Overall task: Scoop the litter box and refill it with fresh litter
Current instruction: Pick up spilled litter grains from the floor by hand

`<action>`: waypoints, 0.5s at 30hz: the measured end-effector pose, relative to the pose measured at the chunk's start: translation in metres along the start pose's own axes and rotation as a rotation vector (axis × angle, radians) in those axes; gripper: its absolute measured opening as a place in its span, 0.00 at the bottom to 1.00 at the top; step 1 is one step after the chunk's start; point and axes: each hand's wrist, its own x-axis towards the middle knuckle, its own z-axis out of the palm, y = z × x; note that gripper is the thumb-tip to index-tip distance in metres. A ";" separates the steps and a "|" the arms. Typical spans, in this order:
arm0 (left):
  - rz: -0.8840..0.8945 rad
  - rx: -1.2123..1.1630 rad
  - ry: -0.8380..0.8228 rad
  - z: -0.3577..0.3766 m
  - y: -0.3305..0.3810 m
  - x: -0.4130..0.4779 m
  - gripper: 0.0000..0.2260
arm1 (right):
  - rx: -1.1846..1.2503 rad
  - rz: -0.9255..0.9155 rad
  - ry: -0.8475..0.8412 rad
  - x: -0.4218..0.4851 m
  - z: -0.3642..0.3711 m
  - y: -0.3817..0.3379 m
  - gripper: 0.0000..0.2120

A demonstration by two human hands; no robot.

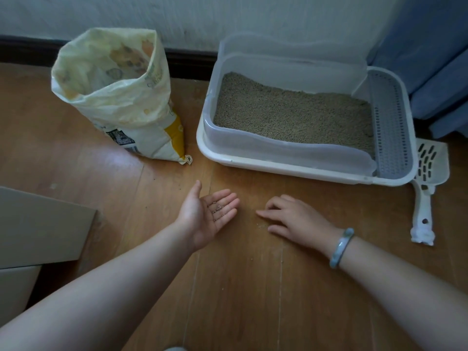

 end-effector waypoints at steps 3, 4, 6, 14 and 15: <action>-0.002 -0.006 0.008 -0.003 0.000 0.000 0.30 | -0.056 -0.107 0.060 0.006 0.002 0.003 0.15; -0.004 -0.006 0.010 -0.005 0.000 -0.001 0.30 | -0.057 -0.124 0.087 0.006 0.002 0.005 0.13; -0.005 -0.008 0.012 -0.007 0.000 -0.001 0.30 | -0.037 -0.128 0.128 0.006 0.002 0.006 0.09; -0.011 -0.011 0.019 -0.010 0.001 0.002 0.30 | 0.083 -0.023 0.185 0.000 0.011 0.003 0.13; -0.014 -0.010 0.015 -0.010 0.001 0.003 0.30 | 0.090 -0.006 0.181 -0.005 0.011 0.004 0.11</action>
